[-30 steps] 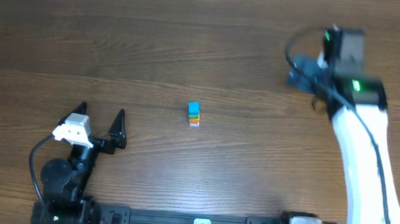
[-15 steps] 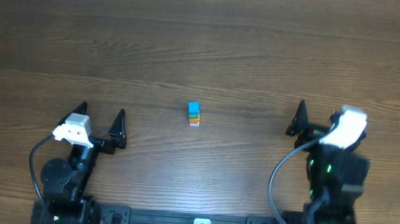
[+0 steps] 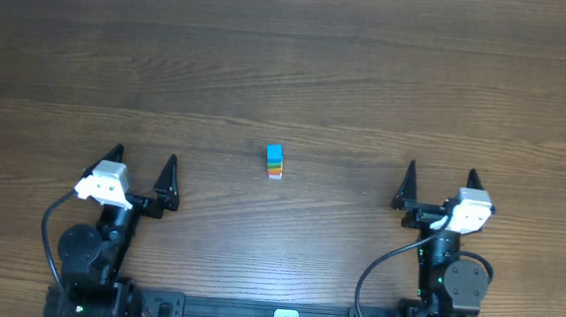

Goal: Stack Cubes

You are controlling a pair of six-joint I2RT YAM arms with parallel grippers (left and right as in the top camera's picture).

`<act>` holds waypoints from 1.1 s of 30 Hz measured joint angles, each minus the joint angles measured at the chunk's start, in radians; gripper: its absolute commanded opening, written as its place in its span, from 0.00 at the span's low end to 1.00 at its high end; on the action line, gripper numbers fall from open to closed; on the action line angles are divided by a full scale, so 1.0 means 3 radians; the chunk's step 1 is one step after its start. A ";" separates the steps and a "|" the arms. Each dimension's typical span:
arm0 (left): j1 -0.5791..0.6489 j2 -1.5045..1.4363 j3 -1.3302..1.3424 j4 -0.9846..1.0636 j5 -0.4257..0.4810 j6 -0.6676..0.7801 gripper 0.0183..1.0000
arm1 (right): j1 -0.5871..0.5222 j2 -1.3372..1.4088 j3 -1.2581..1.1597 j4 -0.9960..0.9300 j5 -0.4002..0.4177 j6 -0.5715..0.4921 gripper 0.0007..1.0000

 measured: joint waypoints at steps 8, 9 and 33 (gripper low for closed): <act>0.0000 0.0000 0.0000 0.0000 0.0000 0.0000 1.00 | 0.0028 -0.0024 -0.0113 -0.0092 -0.0008 -0.0013 0.99; 0.0000 0.0000 0.0000 0.0000 0.0000 0.0000 1.00 | 0.0028 -0.0027 -0.0113 -0.0150 -0.0005 -0.0013 0.99; 0.0000 0.0000 0.0000 0.0000 0.0000 -0.0001 1.00 | 0.0028 -0.0033 -0.0113 -0.0317 0.0033 -0.0014 0.99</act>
